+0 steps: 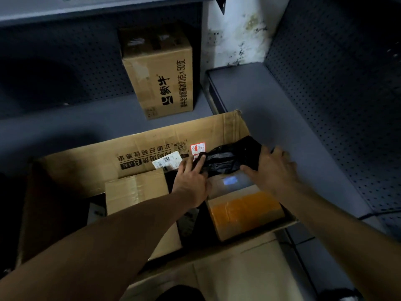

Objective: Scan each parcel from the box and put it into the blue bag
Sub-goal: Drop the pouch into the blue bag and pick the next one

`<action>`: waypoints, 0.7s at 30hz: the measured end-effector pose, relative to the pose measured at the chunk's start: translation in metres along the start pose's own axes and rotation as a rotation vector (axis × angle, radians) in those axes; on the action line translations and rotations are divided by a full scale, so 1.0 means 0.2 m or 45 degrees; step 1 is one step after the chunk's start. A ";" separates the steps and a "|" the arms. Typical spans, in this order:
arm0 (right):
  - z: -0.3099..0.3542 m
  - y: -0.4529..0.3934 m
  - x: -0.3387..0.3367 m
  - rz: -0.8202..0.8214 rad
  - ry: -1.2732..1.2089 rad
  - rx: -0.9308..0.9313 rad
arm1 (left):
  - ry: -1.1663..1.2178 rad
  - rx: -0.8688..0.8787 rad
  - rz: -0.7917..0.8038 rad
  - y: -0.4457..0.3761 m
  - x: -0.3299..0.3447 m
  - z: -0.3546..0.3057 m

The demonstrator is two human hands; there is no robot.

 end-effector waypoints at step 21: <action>0.03 -0.06 0.08 0.038 -0.056 -0.031 | 0.142 0.030 -0.004 -0.08 0.08 0.06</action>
Point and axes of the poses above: each hand's wrist, its own y-axis away from the middle knuckle, its own x-axis out of the palm, z = x × y, the point moved 10 cm from there along -y, towards the middle knuckle, and after that the axes turned 9 degrees about x, right-handed, at the moved point
